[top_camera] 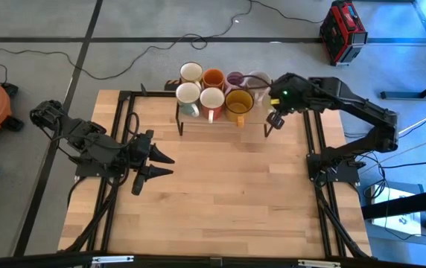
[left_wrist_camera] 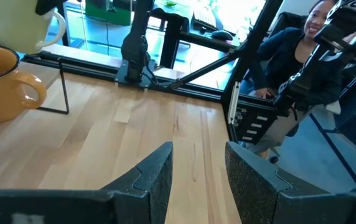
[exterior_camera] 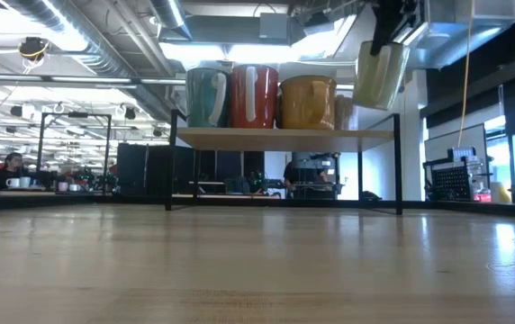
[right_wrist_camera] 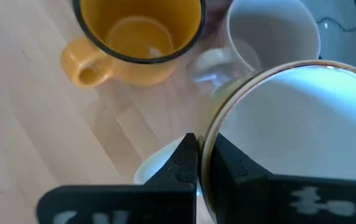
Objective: Place coffee mugs
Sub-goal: Put the light green mug on the shelf
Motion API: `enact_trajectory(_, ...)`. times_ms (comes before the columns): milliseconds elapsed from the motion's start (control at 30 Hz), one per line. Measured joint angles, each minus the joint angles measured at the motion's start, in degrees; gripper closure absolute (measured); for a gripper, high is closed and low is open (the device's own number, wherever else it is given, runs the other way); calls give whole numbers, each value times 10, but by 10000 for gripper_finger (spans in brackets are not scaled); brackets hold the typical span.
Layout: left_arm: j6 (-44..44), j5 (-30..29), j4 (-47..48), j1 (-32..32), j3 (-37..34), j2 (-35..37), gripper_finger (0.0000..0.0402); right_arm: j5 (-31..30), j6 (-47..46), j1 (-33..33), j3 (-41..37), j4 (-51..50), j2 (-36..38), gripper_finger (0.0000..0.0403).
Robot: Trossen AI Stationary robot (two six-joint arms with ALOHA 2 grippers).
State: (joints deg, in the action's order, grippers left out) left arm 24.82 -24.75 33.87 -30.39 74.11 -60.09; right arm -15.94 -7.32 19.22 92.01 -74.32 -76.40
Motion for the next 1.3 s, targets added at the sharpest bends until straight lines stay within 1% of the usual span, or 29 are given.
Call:
enact_trajectory(133,0,0,0,0,0,0,260,3,7,0,0,13,-8,401)
enact_trajectory(233,0,0,0,0,0,0,260,30,14,-1,0,16,-13,401)
enact_trajectory(400,0,0,0,0,0,0,260,41,15,-1,0,20,-14,401)
enact_trajectory(600,0,0,0,0,0,0,260,110,18,-1,0,6,-13,401)
enact_trajectory(633,0,0,0,0,0,0,260,114,20,-1,0,1,-17,401)
enact_trajectory(833,0,0,0,0,0,0,260,107,34,0,0,6,-41,401)
enact_trajectory(1300,0,0,0,0,0,0,260,111,64,7,0,-7,-81,401)
